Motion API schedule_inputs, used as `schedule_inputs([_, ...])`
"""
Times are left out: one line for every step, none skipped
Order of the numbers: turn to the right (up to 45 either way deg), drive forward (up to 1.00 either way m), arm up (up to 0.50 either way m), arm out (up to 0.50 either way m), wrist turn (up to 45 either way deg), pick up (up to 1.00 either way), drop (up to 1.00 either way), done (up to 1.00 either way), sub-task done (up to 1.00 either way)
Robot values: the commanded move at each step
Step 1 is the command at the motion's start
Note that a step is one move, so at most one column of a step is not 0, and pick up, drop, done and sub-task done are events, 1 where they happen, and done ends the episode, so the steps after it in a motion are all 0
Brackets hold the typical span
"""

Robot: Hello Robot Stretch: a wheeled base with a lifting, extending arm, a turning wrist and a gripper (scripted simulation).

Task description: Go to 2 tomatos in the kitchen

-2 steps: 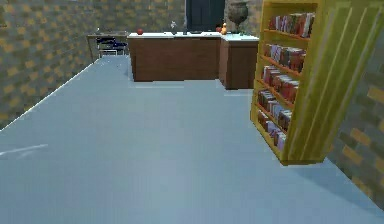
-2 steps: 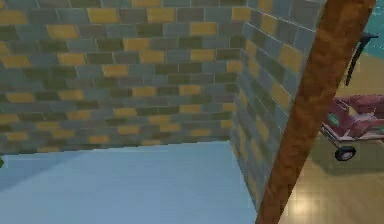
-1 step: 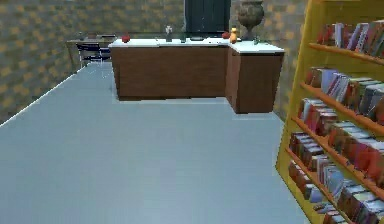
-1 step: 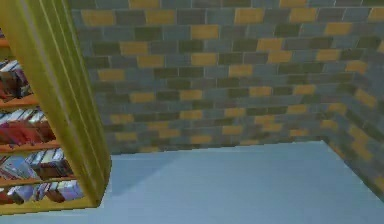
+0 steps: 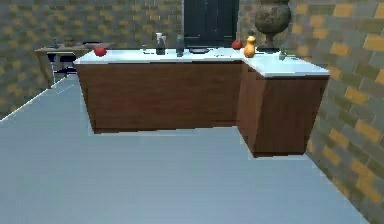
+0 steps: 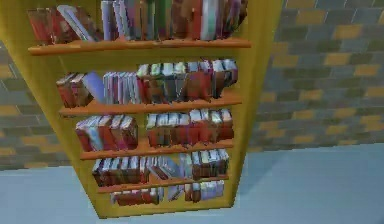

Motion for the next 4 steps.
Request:
schedule_inputs([0.0, 1.00, 0.00, 0.00, 0.0, 0.00, 0.00, 0.00, 0.00])
schedule_inputs([0.0, 0.60, 0.00, 0.00, 0.0, 0.00, 0.00, 0.00, 0.00])
schedule_inputs([24.0, 0.00, 0.00, 0.00, 0.0, 0.00, 0.00, 0.00, 0.00])
schedule_inputs([0.0, 0.00, 0.00, 0.00, 0.0, 0.00, 0.00, 0.00, 1.00])
